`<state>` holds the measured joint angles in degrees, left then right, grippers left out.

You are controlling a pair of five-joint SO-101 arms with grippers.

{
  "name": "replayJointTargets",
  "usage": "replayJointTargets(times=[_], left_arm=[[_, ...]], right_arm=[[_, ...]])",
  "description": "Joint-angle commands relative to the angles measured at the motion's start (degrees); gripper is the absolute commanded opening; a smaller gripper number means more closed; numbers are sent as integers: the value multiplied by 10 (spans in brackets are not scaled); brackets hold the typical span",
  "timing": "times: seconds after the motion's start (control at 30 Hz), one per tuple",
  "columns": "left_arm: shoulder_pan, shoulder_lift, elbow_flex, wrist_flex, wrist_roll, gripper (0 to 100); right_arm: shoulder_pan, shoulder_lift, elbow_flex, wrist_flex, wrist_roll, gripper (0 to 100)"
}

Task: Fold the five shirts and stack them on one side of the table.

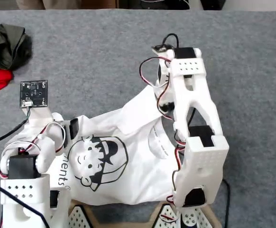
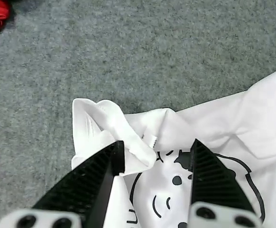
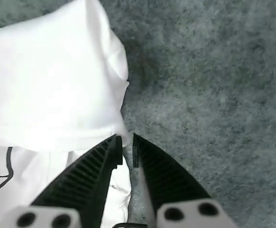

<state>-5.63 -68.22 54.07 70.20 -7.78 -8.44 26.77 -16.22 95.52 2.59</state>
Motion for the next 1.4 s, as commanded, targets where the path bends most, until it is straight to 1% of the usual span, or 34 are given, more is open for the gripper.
replayJointTargets(times=[0.0, 0.17, 0.3, 0.37, 0.53, 0.67, 0.8, 0.97, 1.03, 1.17, 1.37], left_arm=[[8, -6, -25, 0, 3, 229], [7, -6, -24, 0, 3, 229], [9, -6, -24, 0, 3, 229], [9, -5, -24, -1, 3, 229], [9, -1, -24, -1, 3, 229], [9, -1, -24, -1, 3, 229], [7, -5, -24, -1, 3, 229], [4, -6, -24, -1, 3, 229], [4, -6, -24, -1, 2, 229], [5, -6, -24, -1, 2, 229], [8, -5, -24, -1, 2, 229]], right_arm=[[4, -1, 3, -8, -4, 56], [4, -1, 0, -8, -5, 59], [4, -1, 0, -7, -20, 132], [3, -1, 0, -6, -32, 150], [-25, 0, 3, -7, -40, 125], [-51, 0, 3, -11, -40, 125], [-48, 3, 4, -35, -41, 124], [-47, 36, 3, -33, -41, 123], [-47, 46, 3, -30, -53, 123], [-46, 46, 0, -11, -58, 122], [-29, 46, -1, -6, -56, 57]])
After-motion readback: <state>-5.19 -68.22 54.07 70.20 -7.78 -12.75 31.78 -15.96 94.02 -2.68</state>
